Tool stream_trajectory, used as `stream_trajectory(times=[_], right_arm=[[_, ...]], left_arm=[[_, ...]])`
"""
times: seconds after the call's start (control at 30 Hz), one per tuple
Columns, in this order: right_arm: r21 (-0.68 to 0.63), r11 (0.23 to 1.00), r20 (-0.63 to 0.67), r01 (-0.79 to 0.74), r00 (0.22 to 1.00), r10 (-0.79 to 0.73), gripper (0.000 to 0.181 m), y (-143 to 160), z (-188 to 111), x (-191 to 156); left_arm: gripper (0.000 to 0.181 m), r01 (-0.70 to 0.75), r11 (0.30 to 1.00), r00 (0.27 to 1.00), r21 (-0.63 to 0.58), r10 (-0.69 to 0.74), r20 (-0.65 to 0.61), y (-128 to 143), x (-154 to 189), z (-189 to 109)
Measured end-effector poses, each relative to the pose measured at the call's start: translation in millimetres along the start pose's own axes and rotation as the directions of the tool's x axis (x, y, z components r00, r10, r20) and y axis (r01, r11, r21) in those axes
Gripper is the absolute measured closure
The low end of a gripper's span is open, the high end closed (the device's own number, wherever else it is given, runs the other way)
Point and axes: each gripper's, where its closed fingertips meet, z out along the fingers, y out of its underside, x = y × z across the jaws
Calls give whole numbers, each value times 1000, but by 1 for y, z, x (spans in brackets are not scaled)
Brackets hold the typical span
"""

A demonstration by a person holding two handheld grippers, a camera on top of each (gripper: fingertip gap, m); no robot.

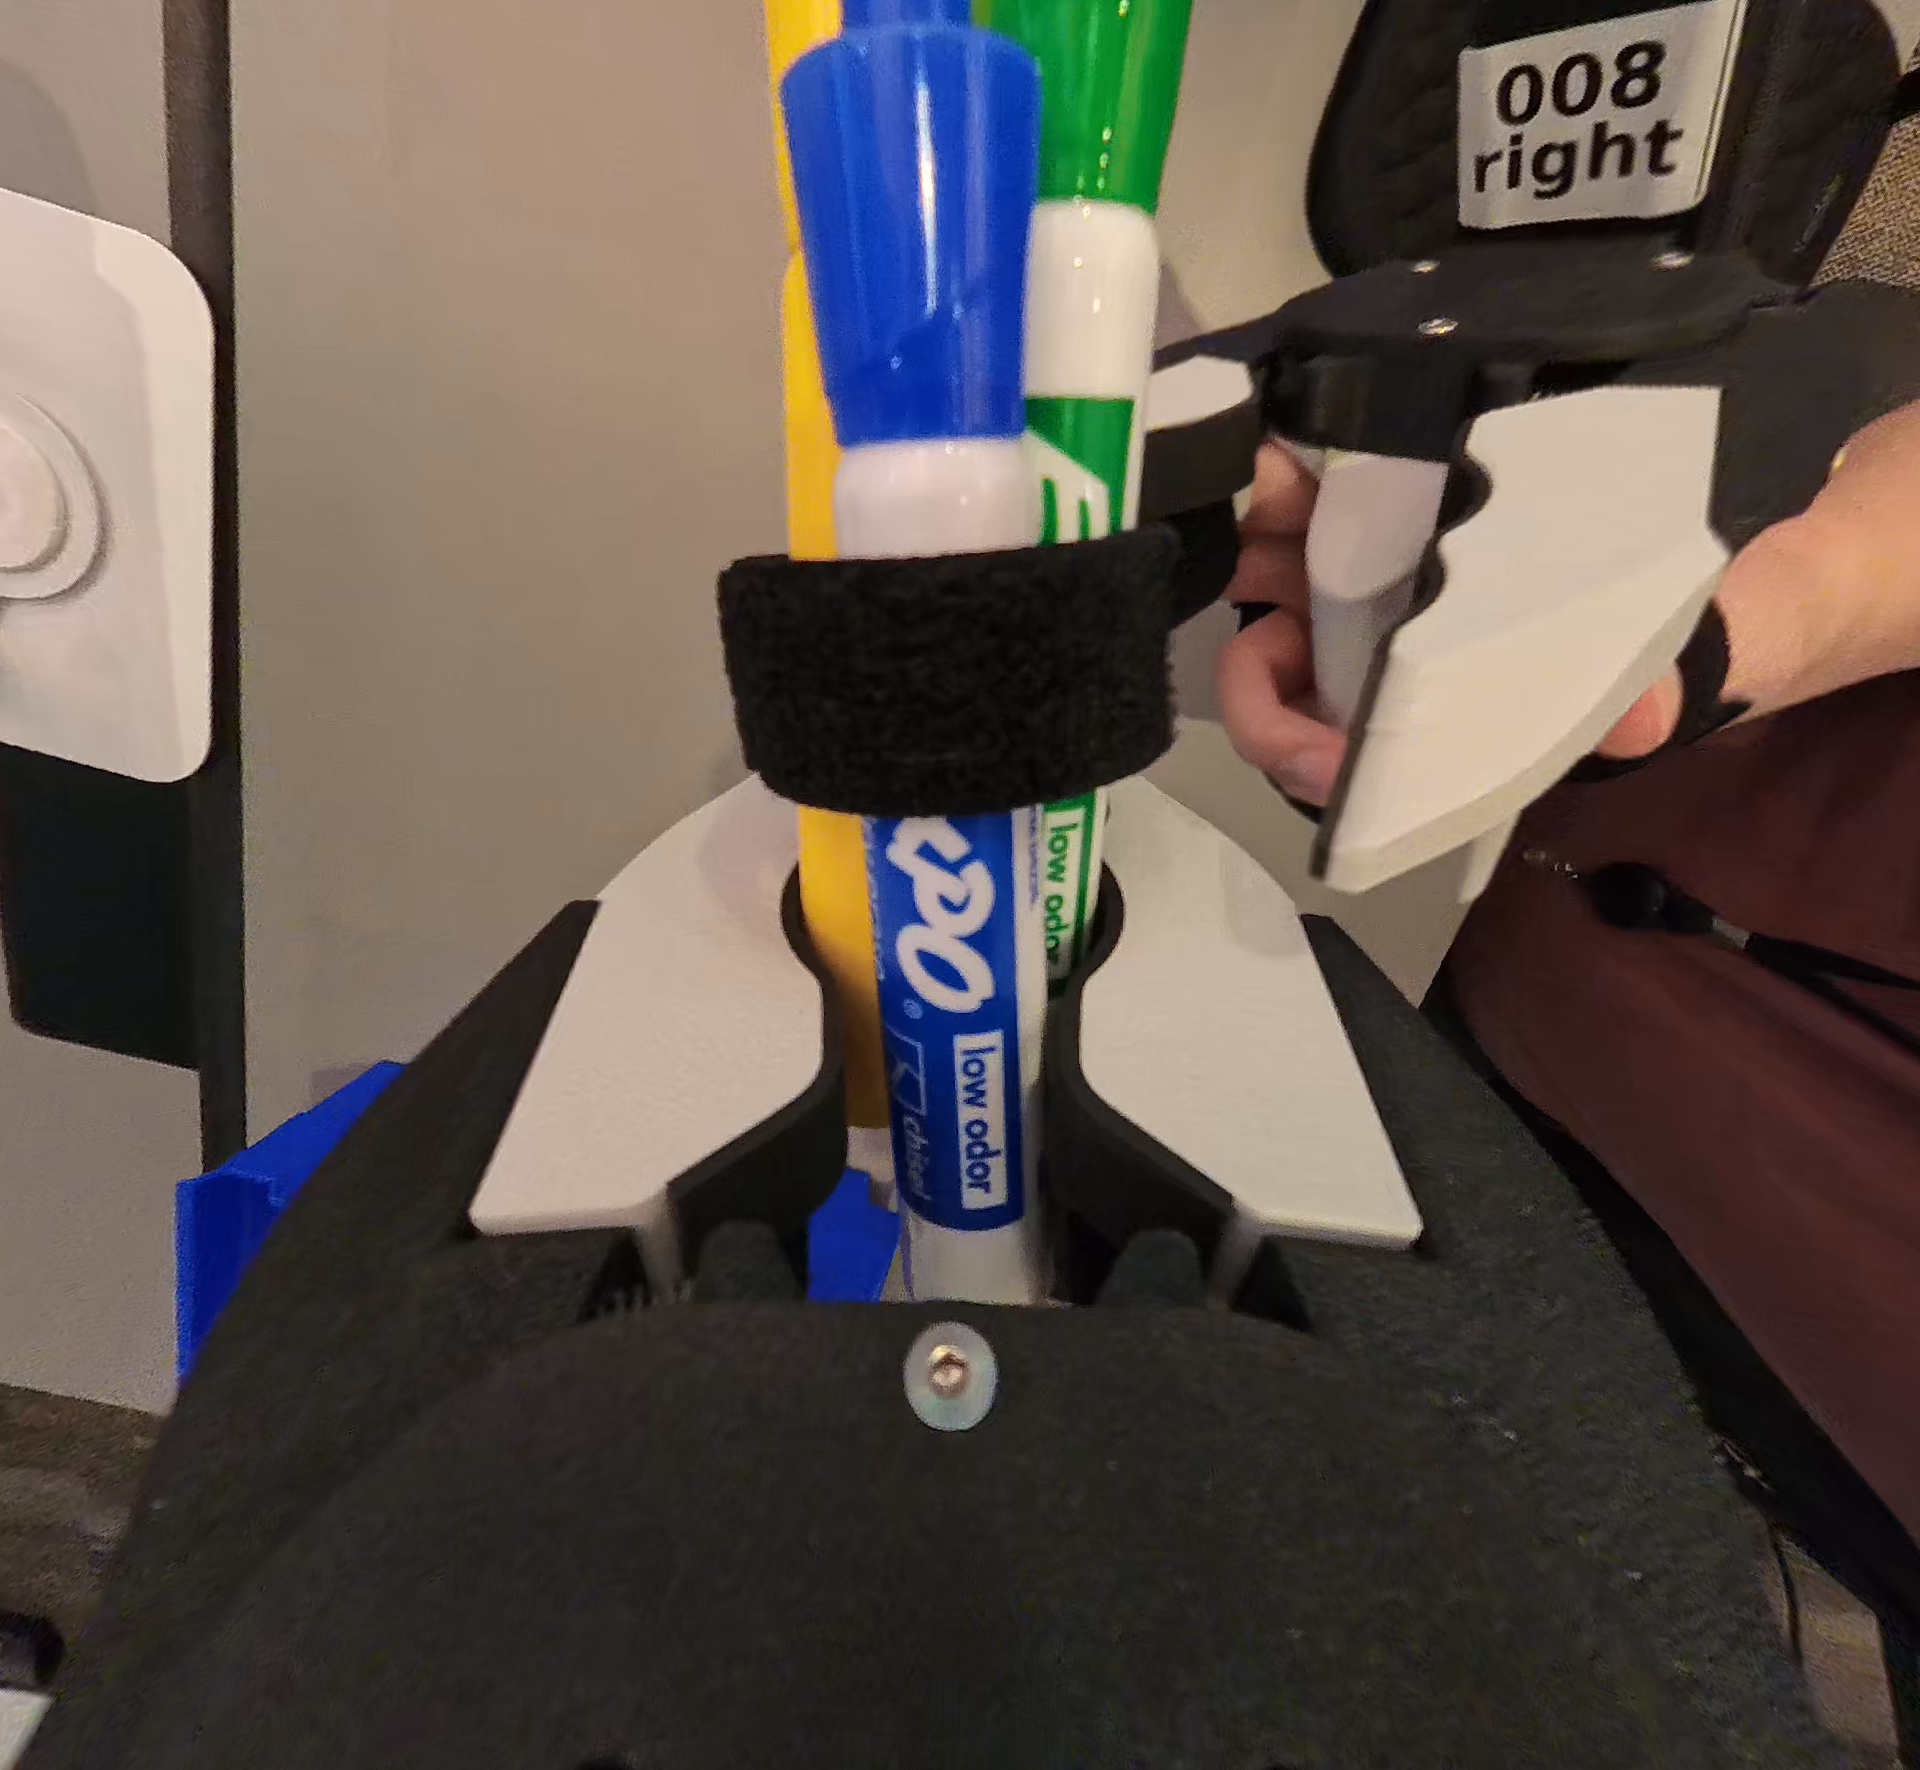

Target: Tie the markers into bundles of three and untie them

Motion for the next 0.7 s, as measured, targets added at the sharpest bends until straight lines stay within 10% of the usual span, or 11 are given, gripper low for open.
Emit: stream_trajectory(times=[0.7], right_arm=[[60, 975, -32, -213, 976, 215, 127, -13, 13, 20]], left_arm=[[138, 48, 997, 999, -53, -48, 8, 4, -6, 20]])
